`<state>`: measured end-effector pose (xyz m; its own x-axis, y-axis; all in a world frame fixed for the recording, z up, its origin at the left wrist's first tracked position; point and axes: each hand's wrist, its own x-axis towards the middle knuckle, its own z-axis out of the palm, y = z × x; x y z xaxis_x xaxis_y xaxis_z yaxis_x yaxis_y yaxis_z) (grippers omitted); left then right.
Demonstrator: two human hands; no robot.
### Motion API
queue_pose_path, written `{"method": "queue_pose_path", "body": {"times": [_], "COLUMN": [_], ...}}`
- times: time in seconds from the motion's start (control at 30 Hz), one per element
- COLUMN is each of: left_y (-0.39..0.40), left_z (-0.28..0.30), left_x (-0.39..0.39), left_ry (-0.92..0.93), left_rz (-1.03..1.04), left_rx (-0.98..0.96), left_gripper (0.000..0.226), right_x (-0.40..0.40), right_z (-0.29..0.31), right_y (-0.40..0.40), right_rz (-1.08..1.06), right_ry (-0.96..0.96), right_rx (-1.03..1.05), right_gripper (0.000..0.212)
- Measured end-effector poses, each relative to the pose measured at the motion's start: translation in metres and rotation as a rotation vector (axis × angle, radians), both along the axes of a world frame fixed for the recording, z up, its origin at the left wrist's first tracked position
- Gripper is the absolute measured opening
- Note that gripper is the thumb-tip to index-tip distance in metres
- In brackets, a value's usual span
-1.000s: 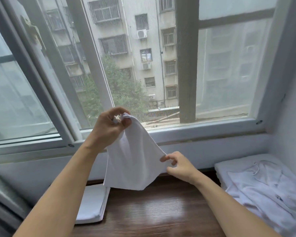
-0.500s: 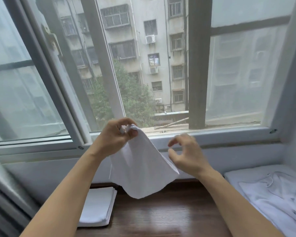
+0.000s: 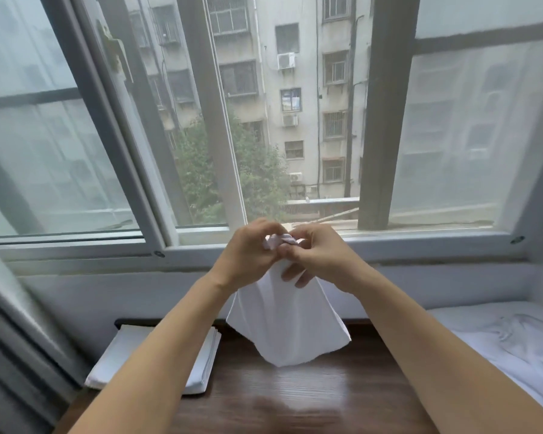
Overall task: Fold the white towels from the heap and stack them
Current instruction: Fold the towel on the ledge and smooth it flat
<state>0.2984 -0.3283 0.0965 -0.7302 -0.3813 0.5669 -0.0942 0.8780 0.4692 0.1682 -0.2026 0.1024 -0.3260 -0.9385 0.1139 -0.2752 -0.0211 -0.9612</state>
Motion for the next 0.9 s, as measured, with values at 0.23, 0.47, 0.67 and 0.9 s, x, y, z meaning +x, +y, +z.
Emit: {"method": "queue_pose_path", "body": {"times": [0.23,0.47,0.67,0.9], "left_y": [-0.034,-0.045,-0.046,-0.051], "left_z": [-0.016,-0.058,-0.091,-0.119], "left_x": [0.05,0.082,0.092,0.067], "left_ry": [-0.208,-0.169,-0.219,-0.009], "left_rz": [0.118,0.253,0.447,0.394], "left_rx": [0.386,0.619,0.536,0.772], "left_gripper": [0.06,0.021,0.017,0.016], "right_x": [-0.051,-0.094,-0.112,-0.115], "right_z": [-0.025,-0.057,-0.087,-0.122], "right_y": [0.02,0.051,0.062,0.042], "right_rz": [-0.235,-0.239,-0.156,-0.268], "right_ry": [-0.102,-0.231,-0.277,-0.294], "right_rx": [0.022,0.018,0.059,-0.014], "right_gripper": [0.02,0.015,0.027,0.023]}}
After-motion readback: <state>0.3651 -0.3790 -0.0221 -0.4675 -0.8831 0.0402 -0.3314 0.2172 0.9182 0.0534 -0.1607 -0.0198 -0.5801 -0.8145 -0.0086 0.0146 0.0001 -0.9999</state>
